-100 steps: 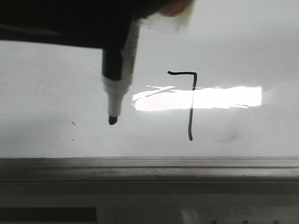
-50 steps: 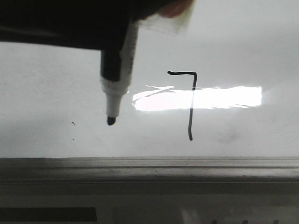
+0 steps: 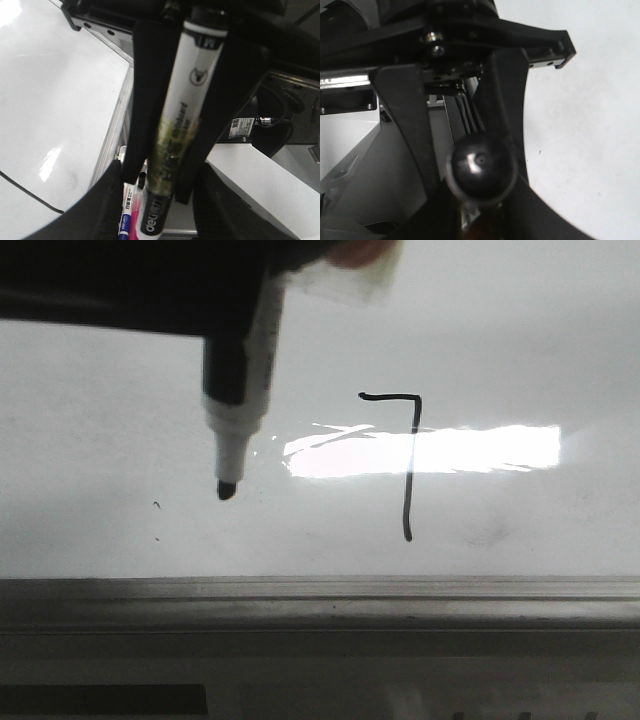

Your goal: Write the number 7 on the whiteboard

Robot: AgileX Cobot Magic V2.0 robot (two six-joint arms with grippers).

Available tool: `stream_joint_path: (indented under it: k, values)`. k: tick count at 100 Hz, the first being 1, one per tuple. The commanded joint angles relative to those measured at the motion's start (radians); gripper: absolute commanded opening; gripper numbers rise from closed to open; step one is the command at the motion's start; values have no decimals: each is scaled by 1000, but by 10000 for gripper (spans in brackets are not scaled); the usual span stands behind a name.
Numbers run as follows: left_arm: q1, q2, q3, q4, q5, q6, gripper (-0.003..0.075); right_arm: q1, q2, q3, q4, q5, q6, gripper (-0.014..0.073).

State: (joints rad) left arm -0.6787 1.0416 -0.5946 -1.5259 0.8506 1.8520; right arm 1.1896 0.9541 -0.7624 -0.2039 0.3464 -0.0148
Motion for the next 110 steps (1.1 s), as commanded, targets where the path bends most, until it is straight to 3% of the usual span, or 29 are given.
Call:
stream_joint_path:
  k: [1,8,17,31,50,74,110]
  values:
    - [-9,-4,-28,-28,17,-5,258,-1,-4,-49,14,-237,32,-71]
    - [-9,-4,-28,-28,-15,-24,387,-1,-4,-49,14,-237,32,-71]
    - [-9,-4,-28,-18,-31,-26,428,-1,-4,-49,14,-237,32,-71]
    - [-9,-4,-28,-9,-29,-26,379,-1,-6,-49,14,-240,32,-71]
    - [-9,-4,-28,-41,15,-26,239,-1,-6,-49,14,-199,32,-71]
    - [-9,-4,-28,-55,57,-26,244,-1,-6,-49,14,-103,32,-71]
    - [-9,-4,-28,-56,65,-26,240,-1,-6,-49,21,-74,32,-71]
